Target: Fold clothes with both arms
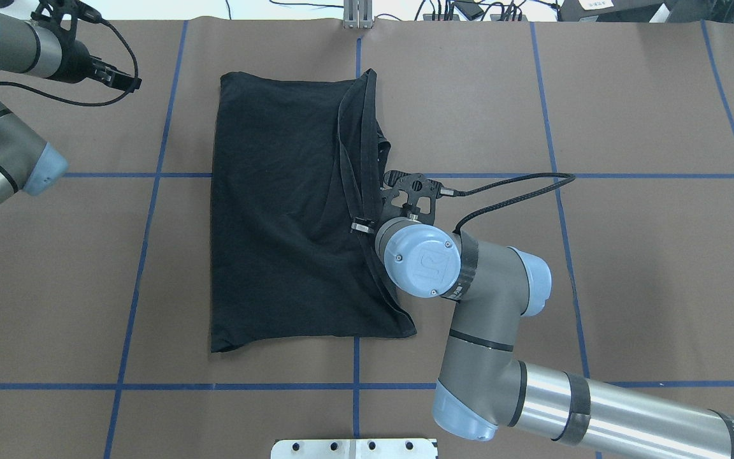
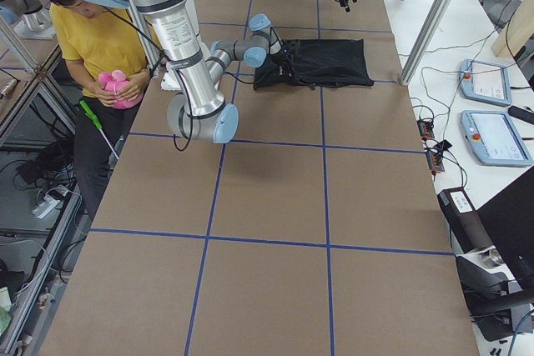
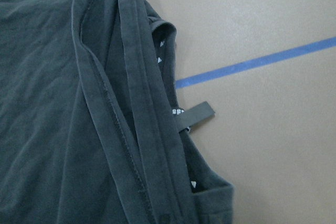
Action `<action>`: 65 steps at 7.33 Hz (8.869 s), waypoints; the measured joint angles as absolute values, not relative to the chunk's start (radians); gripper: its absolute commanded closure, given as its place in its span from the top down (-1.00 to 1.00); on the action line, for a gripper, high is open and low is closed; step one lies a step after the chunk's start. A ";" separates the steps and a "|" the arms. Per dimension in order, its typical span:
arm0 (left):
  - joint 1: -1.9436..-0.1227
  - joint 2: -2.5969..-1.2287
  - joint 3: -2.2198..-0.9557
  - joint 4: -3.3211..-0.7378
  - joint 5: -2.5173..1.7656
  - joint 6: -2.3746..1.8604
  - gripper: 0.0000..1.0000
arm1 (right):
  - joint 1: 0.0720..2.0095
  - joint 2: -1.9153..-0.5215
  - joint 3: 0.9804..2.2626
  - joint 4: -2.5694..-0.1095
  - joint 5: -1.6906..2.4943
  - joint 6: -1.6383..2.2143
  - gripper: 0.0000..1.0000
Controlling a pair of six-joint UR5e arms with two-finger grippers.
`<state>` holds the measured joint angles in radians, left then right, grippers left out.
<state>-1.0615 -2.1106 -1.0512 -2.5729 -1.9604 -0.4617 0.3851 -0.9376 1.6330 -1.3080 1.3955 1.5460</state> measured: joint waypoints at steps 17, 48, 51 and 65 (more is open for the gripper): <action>-1.057 -2.111 -1.051 -2.577 -1.960 -0.487 1.00 | 0.496 -0.443 0.993 -1.498 1.458 1.309 -1.00; -1.055 -2.111 -1.064 -2.577 -1.961 -0.539 1.00 | 0.409 -0.883 1.631 -1.683 1.463 1.214 1.00; -1.007 -2.081 -1.189 -2.568 -1.977 -0.732 1.00 | 0.491 -0.897 1.738 -1.674 1.575 1.283 1.00; -0.246 -1.622 -1.832 -2.560 -1.558 -1.575 0.00 | 0.378 -1.098 1.997 -1.557 1.502 1.541 1.00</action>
